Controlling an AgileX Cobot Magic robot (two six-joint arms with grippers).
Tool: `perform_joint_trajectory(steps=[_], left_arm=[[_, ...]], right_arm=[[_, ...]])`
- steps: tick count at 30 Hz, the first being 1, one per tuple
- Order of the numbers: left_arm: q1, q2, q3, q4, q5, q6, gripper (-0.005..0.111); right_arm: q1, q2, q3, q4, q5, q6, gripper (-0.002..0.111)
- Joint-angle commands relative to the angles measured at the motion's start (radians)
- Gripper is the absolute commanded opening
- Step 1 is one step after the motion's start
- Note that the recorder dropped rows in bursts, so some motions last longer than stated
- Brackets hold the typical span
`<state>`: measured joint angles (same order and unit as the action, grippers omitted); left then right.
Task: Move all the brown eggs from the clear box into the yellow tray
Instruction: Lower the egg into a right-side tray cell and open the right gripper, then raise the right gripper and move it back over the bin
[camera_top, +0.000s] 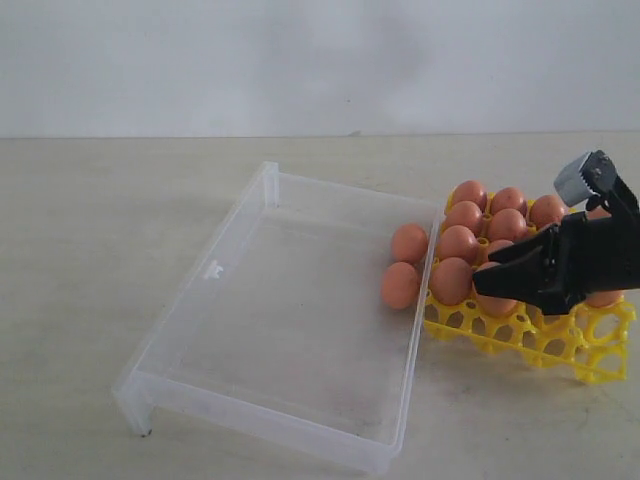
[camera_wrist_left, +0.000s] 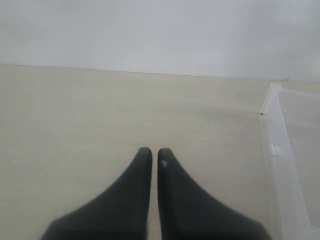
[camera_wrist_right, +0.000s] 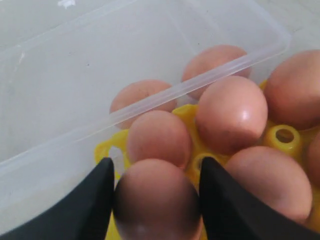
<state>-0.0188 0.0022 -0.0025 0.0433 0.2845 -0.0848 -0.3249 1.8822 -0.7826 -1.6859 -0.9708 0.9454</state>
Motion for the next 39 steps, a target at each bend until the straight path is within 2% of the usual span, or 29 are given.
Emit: perform_joint_trajectory(steps=[1, 5, 7, 13, 16, 21, 24, 27, 29, 32, 36, 39], left_arm=[[-0.003, -0.002, 0.003, -0.003, -0.008, 0.002, 0.004], [-0.003, -0.002, 0.003, -0.003, -0.008, 0.002, 0.004], [-0.003, -0.002, 0.003, -0.003, -0.008, 0.002, 0.004], [-0.003, -0.002, 0.003, -0.003, -0.008, 0.002, 0.004], [-0.003, -0.002, 0.003, -0.003, -0.008, 0.002, 0.004], [-0.003, -0.002, 0.003, -0.003, -0.008, 0.002, 0.004], [-0.003, -0.002, 0.003, -0.003, -0.008, 0.002, 0.004], [-0.003, -0.002, 0.003, -0.003, -0.008, 0.002, 0.004], [-0.003, -0.002, 0.003, -0.003, -0.008, 0.002, 0.004], [-0.003, -0.002, 0.003, -0.003, -0.008, 0.002, 0.004], [-0.003, -0.002, 0.003, -0.003, -0.008, 0.002, 0.004], [-0.003, -0.002, 0.003, -0.003, -0.008, 0.002, 0.004]], right_arm=[[-0.002, 0.014, 0.003, 0.067, 0.031, -0.018, 0.000], [-0.002, 0.014, 0.003, 0.067, 0.025, -0.013, 0.001], [-0.002, 0.014, 0.003, 0.067, -0.004, -0.012, 0.006], [-0.002, 0.014, 0.003, 0.068, -0.035, -0.001, 0.045], [-0.002, 0.014, 0.003, 0.068, -0.035, -0.001, 0.056], [-0.002, 0.014, 0.003, 0.085, -0.042, -0.001, 0.058], [-0.002, 0.012, 0.003, 0.131, -0.121, -0.001, 0.058], [-0.002, 0.012, 0.003, 0.256, -0.250, -0.001, 0.058], [-0.002, -0.004, 0.001, 0.374, -0.250, 0.046, 0.058], [-0.002, -0.054, 0.001, 0.452, -0.250, 0.177, 0.058], [-0.002, -0.149, 0.001, 0.497, -0.250, 0.187, 0.058], [0.009, -0.244, 0.001, 0.630, -0.250, 0.252, 0.058]])
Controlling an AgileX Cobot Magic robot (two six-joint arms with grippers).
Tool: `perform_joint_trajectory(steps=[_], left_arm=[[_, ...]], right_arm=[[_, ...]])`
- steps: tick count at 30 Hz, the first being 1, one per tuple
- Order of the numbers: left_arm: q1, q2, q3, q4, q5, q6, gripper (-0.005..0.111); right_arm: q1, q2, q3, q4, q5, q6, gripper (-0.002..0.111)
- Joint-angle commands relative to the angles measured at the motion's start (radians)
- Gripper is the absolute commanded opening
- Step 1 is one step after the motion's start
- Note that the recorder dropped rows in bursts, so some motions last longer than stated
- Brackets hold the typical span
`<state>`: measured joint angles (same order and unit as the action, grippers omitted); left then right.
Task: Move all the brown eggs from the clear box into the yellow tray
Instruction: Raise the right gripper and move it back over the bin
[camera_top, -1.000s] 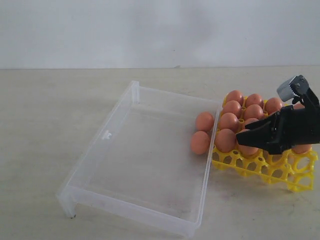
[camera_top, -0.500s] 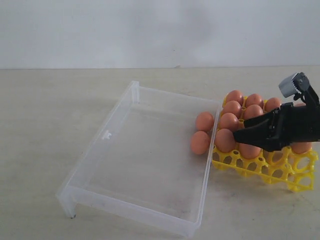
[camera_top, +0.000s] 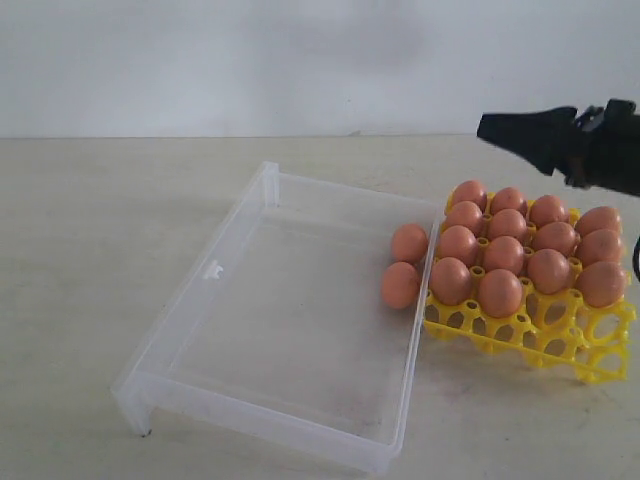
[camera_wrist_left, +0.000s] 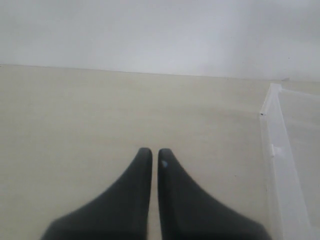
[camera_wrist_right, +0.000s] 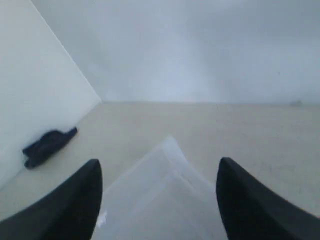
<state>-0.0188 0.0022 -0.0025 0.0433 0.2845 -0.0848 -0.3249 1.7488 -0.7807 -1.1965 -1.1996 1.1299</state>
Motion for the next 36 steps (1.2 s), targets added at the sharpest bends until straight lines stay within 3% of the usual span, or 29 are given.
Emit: perform_joint_trajectory(steps=[1, 3, 6, 9, 10, 14, 17, 19, 21, 23, 26, 28, 30, 33, 36], left_arm=[[-0.003, -0.002, 0.003, -0.003, -0.008, 0.002, 0.004], [-0.003, -0.002, 0.003, -0.003, -0.008, 0.002, 0.004], [-0.003, -0.002, 0.003, -0.003, -0.008, 0.002, 0.004], [-0.003, -0.002, 0.003, -0.003, -0.008, 0.002, 0.004], [-0.003, -0.002, 0.003, -0.003, -0.008, 0.002, 0.004], [-0.003, -0.002, 0.003, -0.003, -0.008, 0.002, 0.004], [-0.003, -0.002, 0.003, -0.003, -0.007, 0.002, 0.004], [-0.003, -0.002, 0.003, -0.003, -0.007, 0.002, 0.004], [-0.003, -0.002, 0.003, -0.003, -0.007, 0.002, 0.004], [-0.003, -0.002, 0.003, -0.003, -0.007, 0.002, 0.004], [-0.003, -0.002, 0.003, -0.003, -0.007, 0.002, 0.004], [-0.003, -0.002, 0.003, -0.003, -0.007, 0.002, 0.004], [-0.003, -0.002, 0.003, -0.003, -0.007, 0.002, 0.004], [-0.003, -0.002, 0.003, -0.003, -0.007, 0.002, 0.004], [-0.003, -0.002, 0.003, -0.003, -0.007, 0.002, 0.004]], right_arm=[[0.020, -0.144, -0.007, 0.198, -0.021, 0.111, 0.058], [0.051, -0.199, -0.042, 0.219, -0.021, 0.156, 0.058], [0.130, -0.276, -0.151, 0.051, -0.021, 0.153, 0.058], [0.285, -0.332, -0.306, -0.488, 0.317, 0.296, 0.058], [0.358, -0.332, -0.340, -0.548, 0.445, 0.403, 0.058], [0.515, -0.298, -0.372, -0.548, 0.617, 0.461, 0.057], [0.592, -0.243, -0.382, -0.548, 0.696, 0.439, 0.044], [0.628, -0.197, -0.378, -0.548, 0.797, 0.316, 0.033], [0.662, -0.169, -0.366, -0.548, 0.909, 0.157, 0.029], [0.726, -0.168, -0.355, -0.548, 1.163, 0.033, 0.029], [0.842, -0.155, -0.362, -0.548, 1.764, -0.201, 0.028], [0.875, -0.130, -0.415, -0.412, 2.072, -0.383, 0.028], [0.845, -0.119, -0.511, -0.152, 2.135, -0.486, 0.028], [0.755, -0.095, -0.685, 0.493, 2.118, -0.810, 0.028], [0.672, -0.027, -0.873, 1.059, 2.250, -1.242, 0.028]])
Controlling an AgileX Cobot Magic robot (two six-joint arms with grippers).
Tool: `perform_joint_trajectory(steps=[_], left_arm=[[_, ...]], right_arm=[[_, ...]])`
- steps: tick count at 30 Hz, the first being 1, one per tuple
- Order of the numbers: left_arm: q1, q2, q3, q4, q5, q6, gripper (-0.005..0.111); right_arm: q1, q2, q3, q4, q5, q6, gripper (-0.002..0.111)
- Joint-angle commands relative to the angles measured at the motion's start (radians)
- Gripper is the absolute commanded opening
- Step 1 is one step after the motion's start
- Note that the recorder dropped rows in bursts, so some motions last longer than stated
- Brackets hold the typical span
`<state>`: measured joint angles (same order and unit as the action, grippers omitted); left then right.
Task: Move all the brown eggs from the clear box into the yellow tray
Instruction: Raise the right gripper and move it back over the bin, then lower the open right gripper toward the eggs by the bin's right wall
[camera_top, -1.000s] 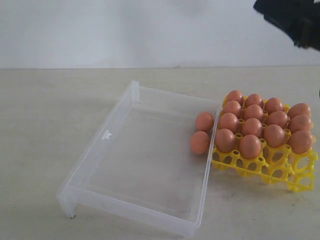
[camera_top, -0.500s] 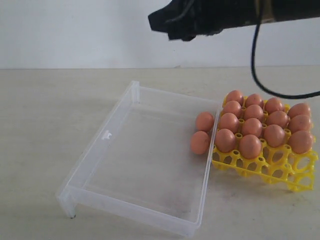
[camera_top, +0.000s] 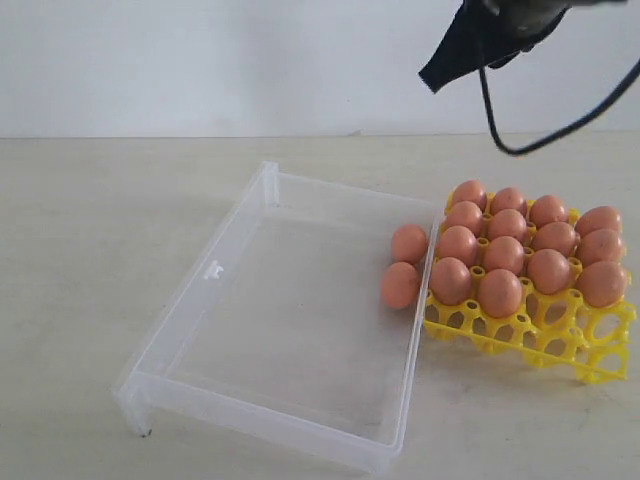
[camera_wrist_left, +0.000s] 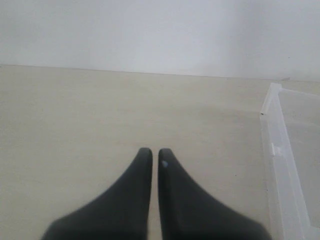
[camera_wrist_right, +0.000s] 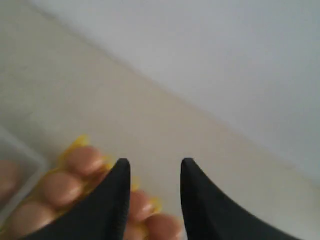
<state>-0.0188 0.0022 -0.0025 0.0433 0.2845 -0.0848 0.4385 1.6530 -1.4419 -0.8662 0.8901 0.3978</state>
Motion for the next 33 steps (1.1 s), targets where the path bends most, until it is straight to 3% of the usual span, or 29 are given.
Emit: perform_joint_trajectory(steps=[1, 5, 19, 27, 33], left_arm=[[-0.003, -0.002, 0.003, -0.003, -0.007, 0.002, 0.004], [-0.003, -0.002, 0.003, -0.003, -0.007, 0.002, 0.004], [-0.003, -0.002, 0.003, -0.003, -0.007, 0.002, 0.004], [-0.003, -0.002, 0.003, -0.003, -0.007, 0.002, 0.004], [-0.003, -0.002, 0.003, -0.003, -0.007, 0.002, 0.004]], right_arm=[[-0.101, 0.102, -0.273, 0.858, 0.233, -0.583, 0.028], [-0.087, 0.232, -0.419, 1.017, 0.331, -0.610, 0.028], [0.002, 0.492, -0.419, 1.028, 0.331, -0.457, 0.028], [0.002, 0.502, -0.419, 0.847, 0.326, -0.526, 0.028], [0.002, 0.504, -0.419, 0.815, 0.159, -0.570, 0.028]])
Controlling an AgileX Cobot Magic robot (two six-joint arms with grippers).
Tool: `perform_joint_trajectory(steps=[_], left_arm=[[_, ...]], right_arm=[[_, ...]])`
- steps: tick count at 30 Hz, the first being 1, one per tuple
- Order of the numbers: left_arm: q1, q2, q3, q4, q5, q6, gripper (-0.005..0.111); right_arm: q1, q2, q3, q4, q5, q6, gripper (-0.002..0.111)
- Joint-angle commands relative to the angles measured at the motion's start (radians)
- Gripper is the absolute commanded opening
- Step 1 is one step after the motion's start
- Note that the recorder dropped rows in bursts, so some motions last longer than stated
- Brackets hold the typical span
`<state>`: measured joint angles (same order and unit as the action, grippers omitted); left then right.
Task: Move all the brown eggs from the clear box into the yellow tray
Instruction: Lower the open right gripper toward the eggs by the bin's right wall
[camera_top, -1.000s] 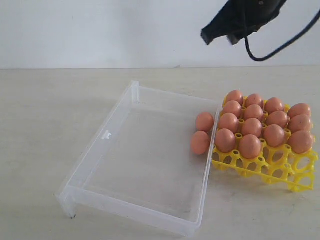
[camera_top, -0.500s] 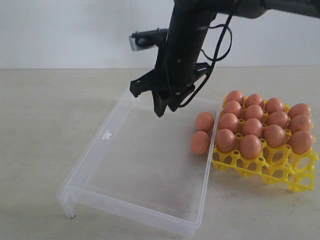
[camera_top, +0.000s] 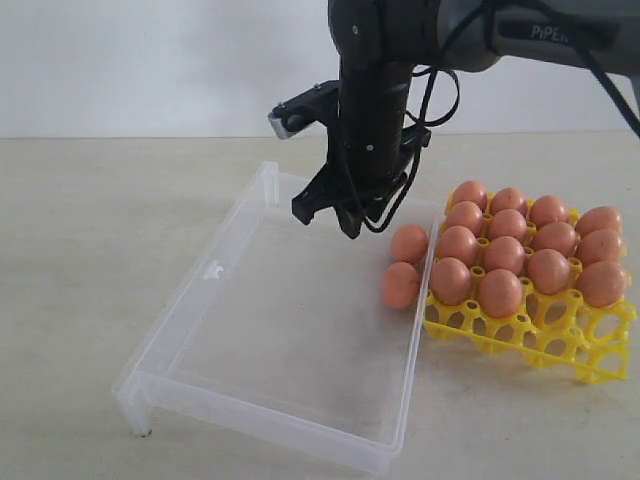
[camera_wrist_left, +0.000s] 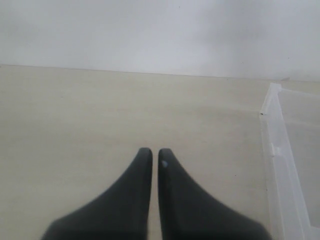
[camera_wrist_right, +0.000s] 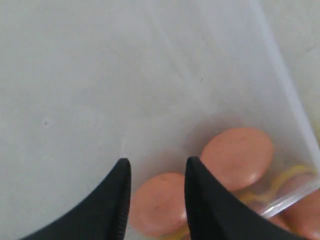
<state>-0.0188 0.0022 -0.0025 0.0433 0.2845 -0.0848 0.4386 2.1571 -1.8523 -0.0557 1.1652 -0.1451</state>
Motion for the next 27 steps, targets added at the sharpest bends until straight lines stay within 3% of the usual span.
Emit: perform_joint_trajectory(steps=[1, 5, 10, 13, 19, 25, 27], left_arm=[[-0.003, -0.002, 0.003, -0.003, -0.007, 0.002, 0.004], [-0.003, -0.002, 0.003, -0.003, -0.007, 0.002, 0.004], [-0.003, -0.002, 0.003, -0.003, -0.007, 0.002, 0.004], [-0.003, -0.002, 0.003, -0.003, -0.007, 0.002, 0.004], [-0.003, -0.002, 0.003, -0.003, -0.007, 0.002, 0.004], [-0.003, -0.002, 0.003, -0.003, -0.007, 0.002, 0.004], [-0.003, -0.002, 0.003, -0.003, -0.007, 0.002, 0.004]], right_arm=[[0.002, 0.005, -0.009, 0.029, -0.151, -0.029, 0.028], [0.002, 0.041, -0.009, 0.137, -0.241, -0.029, 0.031], [0.002, 0.078, -0.009, 0.170, -0.230, -0.057, 0.080], [0.002, 0.075, -0.009, 0.187, -0.195, -0.060, 0.095], [0.002, 0.071, -0.009, 0.450, -0.123, -0.060, 0.092], [0.002, 0.071, -0.009, 0.753, -0.139, -0.079, 0.053], [0.002, 0.069, -0.009, 0.816, -0.137, -0.090, 0.047]])
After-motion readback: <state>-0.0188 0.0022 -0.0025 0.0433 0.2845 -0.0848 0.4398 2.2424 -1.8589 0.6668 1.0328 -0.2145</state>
